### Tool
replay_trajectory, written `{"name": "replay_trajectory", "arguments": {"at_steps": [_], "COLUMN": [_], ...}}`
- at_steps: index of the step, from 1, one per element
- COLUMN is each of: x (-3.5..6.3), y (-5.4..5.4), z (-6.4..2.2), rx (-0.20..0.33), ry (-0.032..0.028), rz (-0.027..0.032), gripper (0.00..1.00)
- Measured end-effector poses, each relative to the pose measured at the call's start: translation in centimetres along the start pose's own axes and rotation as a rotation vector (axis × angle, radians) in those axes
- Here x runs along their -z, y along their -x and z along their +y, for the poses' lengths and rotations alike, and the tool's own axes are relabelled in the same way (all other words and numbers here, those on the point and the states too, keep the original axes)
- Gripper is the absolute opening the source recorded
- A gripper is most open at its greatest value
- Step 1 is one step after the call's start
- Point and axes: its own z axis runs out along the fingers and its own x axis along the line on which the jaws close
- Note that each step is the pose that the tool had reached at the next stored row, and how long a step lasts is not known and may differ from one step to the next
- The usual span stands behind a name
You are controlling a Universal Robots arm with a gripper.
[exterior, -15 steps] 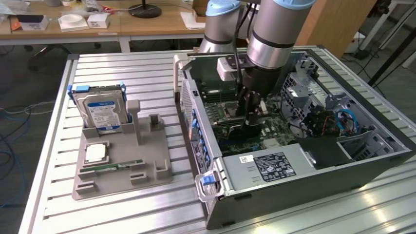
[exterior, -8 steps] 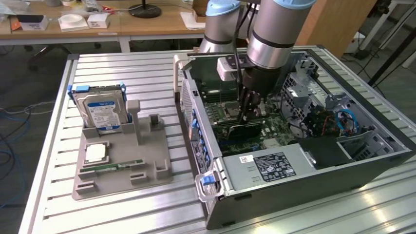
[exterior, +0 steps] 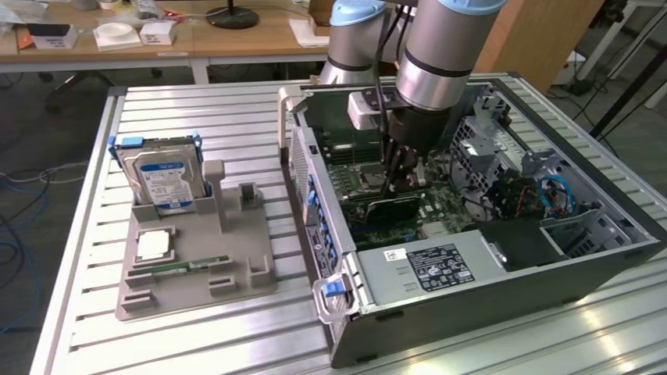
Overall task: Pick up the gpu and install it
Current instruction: 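Insert the gpu into the slot, then press down on the gpu until it lock into place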
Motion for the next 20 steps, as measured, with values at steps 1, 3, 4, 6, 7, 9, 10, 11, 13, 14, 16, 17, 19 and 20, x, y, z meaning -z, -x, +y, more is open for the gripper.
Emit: {"name": "replay_trajectory", "arguments": {"at_steps": [1,3,4,6,7,9,10,11,13,14,16,17,19,20], "x": [0.0,0.0,0.0,0.0,0.0,0.0,0.0,0.0,-0.17,-0.35,-0.71,-0.88,-1.23,-1.38], "y": [0.0,0.0,0.0,0.0,0.0,0.0,0.0,0.0,0.0,0.0,0.0,0.0,0.0,0.0], "z": [0.0,0.0,0.0,0.0,0.0,0.0,0.0,0.0,0.02,0.01,0.0,0.0,-0.02,-0.01], "rx": [0.0,0.0,0.0,0.0,0.0,0.0,0.0,0.0,0.0,0.0,0.0,0.0,0.0,0.0], "ry": [0.0,0.0,0.0,0.0,0.0,0.0,0.0,0.0,-0.0013,-0.0014,-0.0016,-0.002,-0.0029,-0.0033], "rz": [0.0003,0.0005,0.0005,0.0006,0.0007,0.0008,0.0009,0.001,0.0008,0.0008,0.0009,0.0009,0.0013,0.0025], "gripper": [0.11,0.11,0.11,0.11,0.11,0.11,0.11,0.11,0.11,0.11,0.11,0.11,0.11,0.11]}}
